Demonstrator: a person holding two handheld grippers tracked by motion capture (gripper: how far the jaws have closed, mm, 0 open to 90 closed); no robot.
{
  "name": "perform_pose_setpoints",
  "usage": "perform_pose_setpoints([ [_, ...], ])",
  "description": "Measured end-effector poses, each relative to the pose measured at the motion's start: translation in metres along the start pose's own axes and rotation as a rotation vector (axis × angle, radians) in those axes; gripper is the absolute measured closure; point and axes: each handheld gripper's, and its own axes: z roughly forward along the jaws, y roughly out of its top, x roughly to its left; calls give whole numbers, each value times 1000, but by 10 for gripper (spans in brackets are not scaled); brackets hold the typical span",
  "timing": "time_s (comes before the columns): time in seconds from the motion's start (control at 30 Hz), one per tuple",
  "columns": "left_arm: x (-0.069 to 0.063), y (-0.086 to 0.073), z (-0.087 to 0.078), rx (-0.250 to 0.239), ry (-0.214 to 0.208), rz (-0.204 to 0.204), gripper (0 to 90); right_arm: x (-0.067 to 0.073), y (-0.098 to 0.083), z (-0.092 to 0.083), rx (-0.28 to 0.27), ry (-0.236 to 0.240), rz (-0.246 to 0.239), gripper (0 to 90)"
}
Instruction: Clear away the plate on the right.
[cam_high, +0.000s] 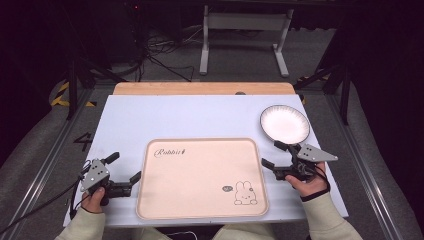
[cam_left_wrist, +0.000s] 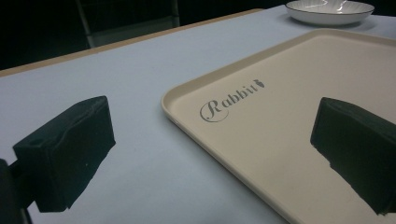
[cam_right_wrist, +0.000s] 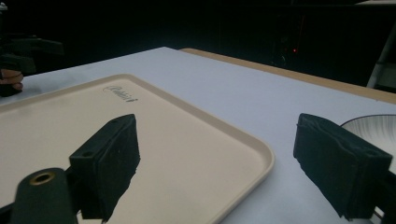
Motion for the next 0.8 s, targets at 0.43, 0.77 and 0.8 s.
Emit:
perform_pose_setpoints([
  [0.43, -1, 0, 1, -6, 0, 3, 3, -10, 9, -3, 18, 1, 29, 226],
  [0.77, -1, 0, 0, -1, 2, 6, 3, -29, 26, -6, 60, -55, 21, 270],
  [0.8, -1, 0, 0, 0, 3, 7, 3, -31, 28, -6, 65, -61, 23, 282],
])
